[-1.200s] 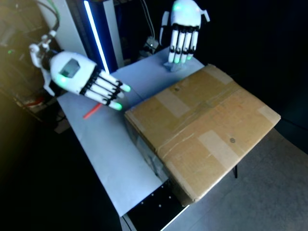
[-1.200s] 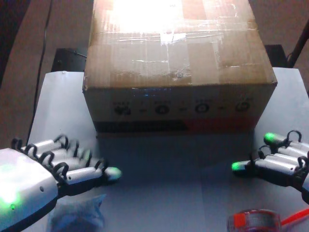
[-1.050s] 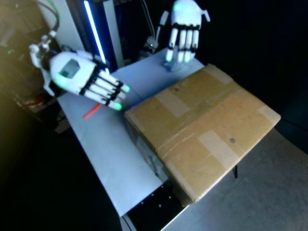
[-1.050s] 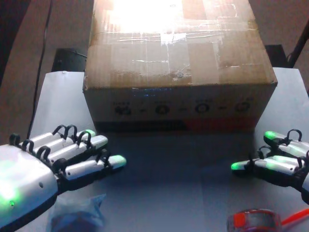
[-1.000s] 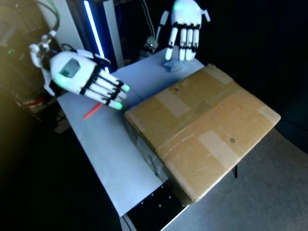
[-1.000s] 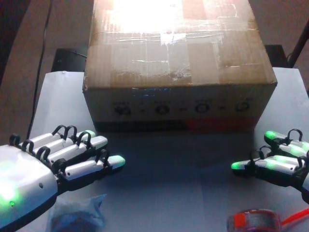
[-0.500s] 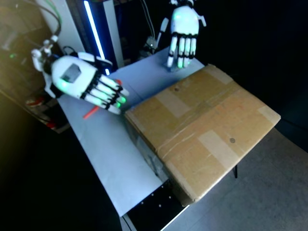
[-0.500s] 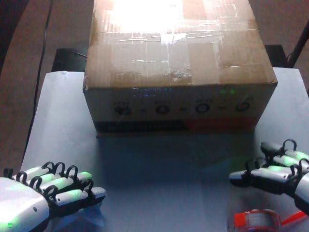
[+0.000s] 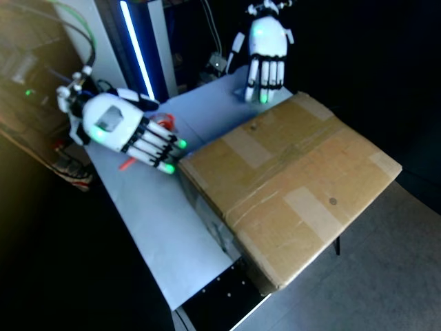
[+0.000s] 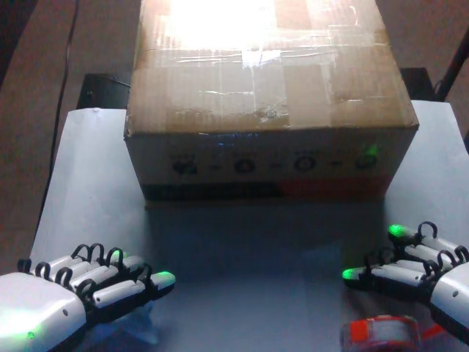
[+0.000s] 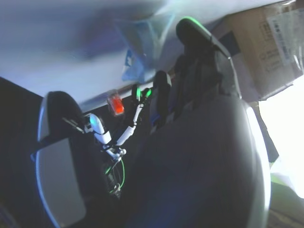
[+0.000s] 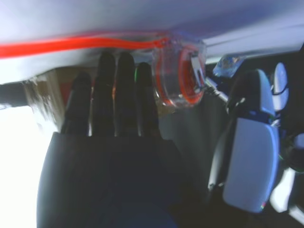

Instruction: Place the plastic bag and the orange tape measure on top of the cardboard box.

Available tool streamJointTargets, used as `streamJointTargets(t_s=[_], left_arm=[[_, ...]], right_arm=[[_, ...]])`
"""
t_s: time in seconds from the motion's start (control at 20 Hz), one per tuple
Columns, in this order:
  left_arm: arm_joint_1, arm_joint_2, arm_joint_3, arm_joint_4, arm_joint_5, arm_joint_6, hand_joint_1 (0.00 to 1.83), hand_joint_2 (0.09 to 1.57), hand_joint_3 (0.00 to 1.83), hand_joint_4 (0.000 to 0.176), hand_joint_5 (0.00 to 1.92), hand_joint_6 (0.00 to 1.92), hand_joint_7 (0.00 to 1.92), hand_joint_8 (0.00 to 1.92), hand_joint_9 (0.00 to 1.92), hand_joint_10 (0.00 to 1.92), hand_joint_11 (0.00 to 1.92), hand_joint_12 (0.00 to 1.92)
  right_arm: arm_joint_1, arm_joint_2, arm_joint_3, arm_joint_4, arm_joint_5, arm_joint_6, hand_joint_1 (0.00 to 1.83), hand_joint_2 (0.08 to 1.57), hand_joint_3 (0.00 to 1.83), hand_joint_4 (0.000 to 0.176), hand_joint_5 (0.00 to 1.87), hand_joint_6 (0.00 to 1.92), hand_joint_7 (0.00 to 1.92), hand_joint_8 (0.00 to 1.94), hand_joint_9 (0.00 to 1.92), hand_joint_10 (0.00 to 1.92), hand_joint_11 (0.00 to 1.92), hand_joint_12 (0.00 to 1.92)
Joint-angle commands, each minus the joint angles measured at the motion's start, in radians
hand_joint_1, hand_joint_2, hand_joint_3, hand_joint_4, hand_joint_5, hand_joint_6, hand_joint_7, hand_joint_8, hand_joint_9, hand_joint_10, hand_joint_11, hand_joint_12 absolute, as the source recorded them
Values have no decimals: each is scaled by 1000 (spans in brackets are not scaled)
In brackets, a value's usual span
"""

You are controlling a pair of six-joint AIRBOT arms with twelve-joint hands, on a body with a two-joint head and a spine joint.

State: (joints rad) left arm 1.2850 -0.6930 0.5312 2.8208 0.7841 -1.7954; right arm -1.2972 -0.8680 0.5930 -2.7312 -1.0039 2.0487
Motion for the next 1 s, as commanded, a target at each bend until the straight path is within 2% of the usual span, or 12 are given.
streamJointTargets(t_s=[0.0,0.05,0.2,0.25,0.3,0.4,0.5,0.55,0.7,0.75,0.8,0.95], left_arm=[[-3,-10,5,11,86,1,776,957,0,144,92,3,50,4,0,279,0,1202],[-1,-22,13,3,77,1,766,955,0,171,74,1,31,3,0,201,0,1109],[20,-34,15,-13,72,1,804,941,0,106,168,9,107,14,0,371,0,1273],[29,-34,14,-16,73,1,801,941,0,68,255,20,163,23,0,525,0,1445],[35,-34,14,-21,73,1,813,946,1,83,289,23,174,23,0,547,0,1426],[41,-39,19,-30,72,1,818,1001,14,74,353,30,210,28,0,643,0,1429],[42,-51,27,-36,71,1,961,1097,9,0,496,33,323,64,0,1005,0,1612],[42,-60,33,-41,70,1,977,1124,4,0,528,21,343,86,12,1129,40,1618],[44,-98,57,-69,72,1,1260,1134,0,0,762,40,360,711,546,1303,599,1563],[46,-115,70,-81,74,1,1391,1176,32,0,742,1053,517,760,747,1348,779,1389],[46,-131,82,-92,80,1,1462,1205,0,0,731,1136,568,1323,805,1354,820,1723],[46,-164,106,-111,119,1,1476,1192,3,0,703,1195,705,1208,833,1291,707,1751]], right_arm=[[9,-14,9,3,-34,-2,651,823,4,0,336,222,399,104,120,809,0,1407],[9,-22,14,7,-33,-3,705,833,7,0,374,241,439,121,156,829,0,1403],[9,-30,17,10,-28,-3,1073,989,8,0,545,577,510,729,347,1164,140,1662],[9,-30,17,10,-28,-3,1148,1127,22,0,809,1066,586,1000,484,1255,351,1616],[9,-30,17,10,-28,-3,1182,1190,10,0,875,1136,677,1341,538,1321,422,1618],[9,-30,16,9,-28,-3,1456,1195,0,0,839,1106,715,1395,754,1412,604,1690],[12,-30,16,9,-28,-3,1478,1233,0,0,664,1147,583,1477,750,1457,633,1792],[14,-30,16,8,-28,-3,1359,1226,0,0,761,987,648,1527,818,1563,973,1633],[16,-30,17,8,-28,-3,1237,1215,0,0,860,892,762,1632,1103,1614,1156,1712],[17,-30,17,7,-28,-3,1231,1224,1,0,846,910,742,1658,1105,1670,1161,1755],[20,-30,17,7,-28,-3,1227,1231,1,0,838,922,720,1681,1089,1679,1150,1760],[34,-29,17,-1,-30,-2,1235,1218,0,0,872,876,741,1654,1097,1696,1161,1756]])
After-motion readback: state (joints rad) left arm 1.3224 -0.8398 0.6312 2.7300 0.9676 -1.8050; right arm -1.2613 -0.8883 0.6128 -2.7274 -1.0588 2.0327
